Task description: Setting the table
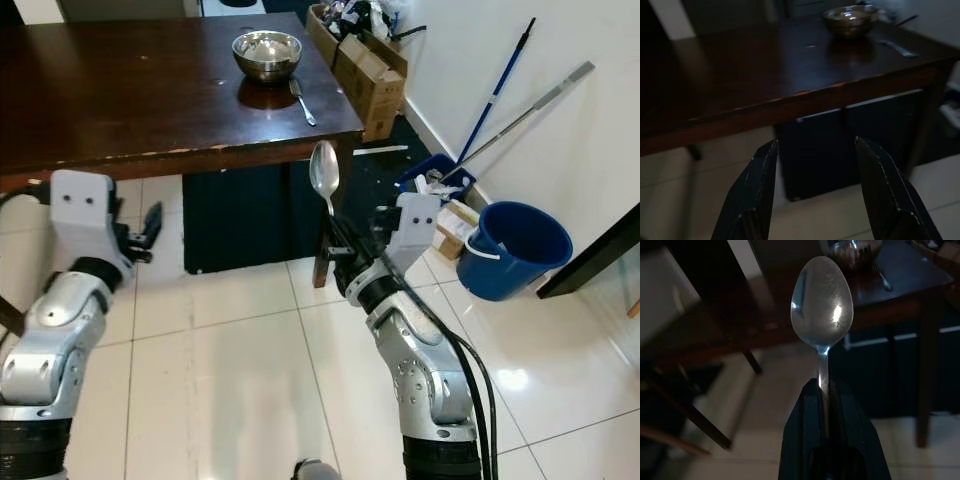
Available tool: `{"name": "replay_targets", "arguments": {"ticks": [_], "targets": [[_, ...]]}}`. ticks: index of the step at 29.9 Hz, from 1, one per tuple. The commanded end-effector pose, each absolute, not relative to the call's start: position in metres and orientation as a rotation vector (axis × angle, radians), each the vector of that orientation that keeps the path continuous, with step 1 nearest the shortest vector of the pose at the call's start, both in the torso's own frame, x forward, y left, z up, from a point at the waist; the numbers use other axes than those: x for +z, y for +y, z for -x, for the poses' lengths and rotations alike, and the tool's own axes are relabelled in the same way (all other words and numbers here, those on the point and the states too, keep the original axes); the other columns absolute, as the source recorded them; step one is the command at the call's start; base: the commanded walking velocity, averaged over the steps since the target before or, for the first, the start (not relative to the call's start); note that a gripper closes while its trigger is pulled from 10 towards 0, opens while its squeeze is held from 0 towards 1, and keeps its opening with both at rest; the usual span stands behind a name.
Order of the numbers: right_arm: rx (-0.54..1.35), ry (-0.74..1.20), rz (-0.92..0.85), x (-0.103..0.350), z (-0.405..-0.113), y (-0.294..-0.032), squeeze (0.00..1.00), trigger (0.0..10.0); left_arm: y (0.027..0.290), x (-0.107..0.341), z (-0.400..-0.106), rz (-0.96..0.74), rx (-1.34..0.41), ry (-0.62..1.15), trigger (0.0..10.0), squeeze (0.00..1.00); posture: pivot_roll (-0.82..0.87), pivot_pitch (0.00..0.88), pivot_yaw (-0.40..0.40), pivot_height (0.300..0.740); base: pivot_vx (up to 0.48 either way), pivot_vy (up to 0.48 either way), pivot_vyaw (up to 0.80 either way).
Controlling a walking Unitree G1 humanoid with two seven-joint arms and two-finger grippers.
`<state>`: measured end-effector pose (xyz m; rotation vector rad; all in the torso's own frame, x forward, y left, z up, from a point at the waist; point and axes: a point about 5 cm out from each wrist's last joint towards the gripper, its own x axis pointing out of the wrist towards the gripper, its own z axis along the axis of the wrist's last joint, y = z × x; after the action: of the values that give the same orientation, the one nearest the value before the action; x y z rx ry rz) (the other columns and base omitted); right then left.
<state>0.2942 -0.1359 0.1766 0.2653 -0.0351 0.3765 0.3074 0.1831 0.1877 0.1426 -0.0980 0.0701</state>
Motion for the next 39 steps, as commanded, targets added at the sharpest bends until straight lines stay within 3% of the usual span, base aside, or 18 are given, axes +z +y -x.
{"name": "replay_targets", "arguments": {"ticks": [1,9,22,39], "targets": [[0.361,0.031,-0.231,0.164,-0.293,-0.137,0.0,10.0,0.189,0.177,-0.306,-0.16,0.108,-0.066,10.0,0.0,-0.13,0.052,0.031,0.74,0.0,0.0,0.0],[0.345,0.041,-0.191,0.16,-0.292,-0.143,0.0,10.0,0.188,0.17,-0.3,-0.119,0.1,-0.037,10.0,0.0,-0.12,0.062,0.002,0.74,0.0,0.0,0.0],[0.287,-0.08,-0.166,0.179,-0.299,-0.147,0.0,10.0,0.177,0.18,-0.307,-0.145,0.046,-0.107,10.0,0.0,-0.13,0.053,0.018,0.74,0.0,0.0,0.0],[0.279,-0.087,-0.162,0.177,-0.301,-0.147,0.0,10.0,0.172,0.182,-0.311,-0.151,0.024,-0.124,10.0,0.0,-0.14,0.04,0.028,0.74,0.445,0.0,0.0]]}}
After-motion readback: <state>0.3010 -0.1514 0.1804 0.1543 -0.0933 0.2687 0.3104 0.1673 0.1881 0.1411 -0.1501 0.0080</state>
